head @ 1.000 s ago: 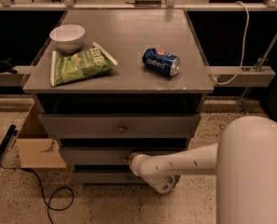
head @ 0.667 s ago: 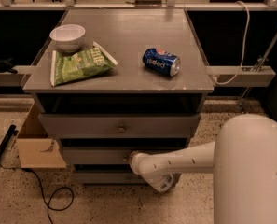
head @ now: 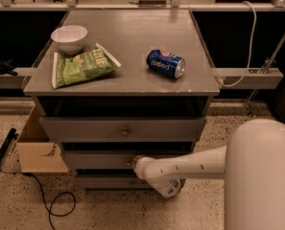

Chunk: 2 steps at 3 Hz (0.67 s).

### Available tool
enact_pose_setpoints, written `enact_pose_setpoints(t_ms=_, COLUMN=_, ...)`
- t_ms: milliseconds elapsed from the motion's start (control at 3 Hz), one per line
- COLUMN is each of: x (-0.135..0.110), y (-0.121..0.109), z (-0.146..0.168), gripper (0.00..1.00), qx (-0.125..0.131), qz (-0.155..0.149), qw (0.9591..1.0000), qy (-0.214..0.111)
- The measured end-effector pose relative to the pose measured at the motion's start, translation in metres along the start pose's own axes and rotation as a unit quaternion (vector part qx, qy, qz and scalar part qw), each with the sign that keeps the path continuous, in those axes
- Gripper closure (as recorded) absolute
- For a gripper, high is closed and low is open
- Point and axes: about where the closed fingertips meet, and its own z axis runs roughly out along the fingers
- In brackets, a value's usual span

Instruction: Close middle drawer

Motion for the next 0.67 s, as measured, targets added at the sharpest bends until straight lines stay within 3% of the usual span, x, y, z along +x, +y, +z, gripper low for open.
enact_pose_setpoints(t_ms=333, x=0.021, y=0.011, z=-0.036, gripper=1.00, qx=-0.012, qz=0.040, qw=0.9991, qy=-0.009)
enact_pose_setpoints(t_ms=667, x=0.048, y=0.018, z=-0.063, gripper=0.96, qx=-0.009, qz=0.070, qw=0.9975, qy=0.001)
